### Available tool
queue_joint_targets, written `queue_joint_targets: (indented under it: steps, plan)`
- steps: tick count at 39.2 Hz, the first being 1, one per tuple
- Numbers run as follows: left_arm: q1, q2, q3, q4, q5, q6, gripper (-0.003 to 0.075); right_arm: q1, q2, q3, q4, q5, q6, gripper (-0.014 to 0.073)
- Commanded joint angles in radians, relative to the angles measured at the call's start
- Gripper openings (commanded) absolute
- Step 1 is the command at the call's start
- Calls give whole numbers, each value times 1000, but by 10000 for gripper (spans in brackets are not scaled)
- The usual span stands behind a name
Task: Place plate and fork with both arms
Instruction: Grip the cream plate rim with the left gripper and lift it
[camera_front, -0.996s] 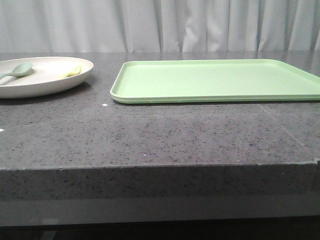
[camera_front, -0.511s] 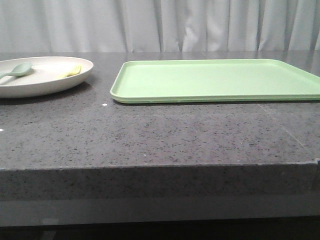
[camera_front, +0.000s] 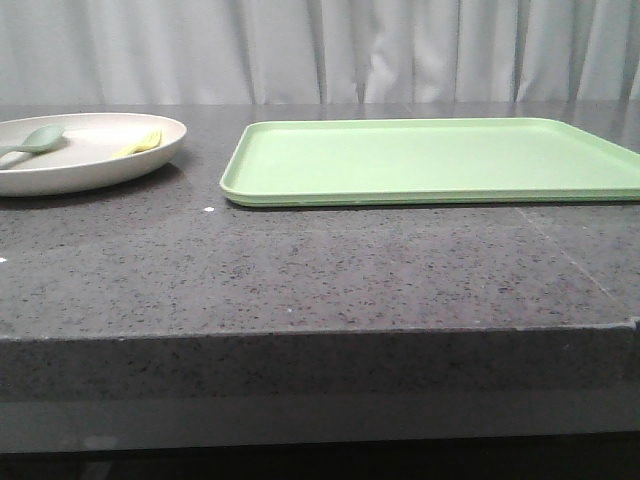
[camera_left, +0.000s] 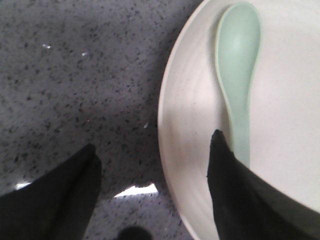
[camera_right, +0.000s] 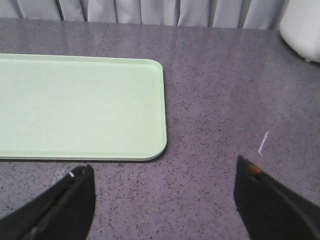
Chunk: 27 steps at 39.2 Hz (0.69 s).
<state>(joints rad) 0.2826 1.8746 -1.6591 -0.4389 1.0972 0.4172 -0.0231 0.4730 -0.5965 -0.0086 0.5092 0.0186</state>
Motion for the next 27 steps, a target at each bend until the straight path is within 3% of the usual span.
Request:
queue_joint_targets:
  steps: [1, 16, 19, 27]
  plan:
    - [1, 0, -76, -75, 9, 6, 442, -1, 11, -35, -11, -70, -4, 592]
    - [-29, 115, -166, -110, 42, 29, 421, -1, 11, -35, -11, -70, -4, 592]
    - [-32, 116, -166, -108, 40, 29, 368, -1, 11, -35, -11, -70, -4, 592]
    - [-32, 116, -166, -85, 69, 31, 126, -1, 11, -35, -11, -70, -4, 592]
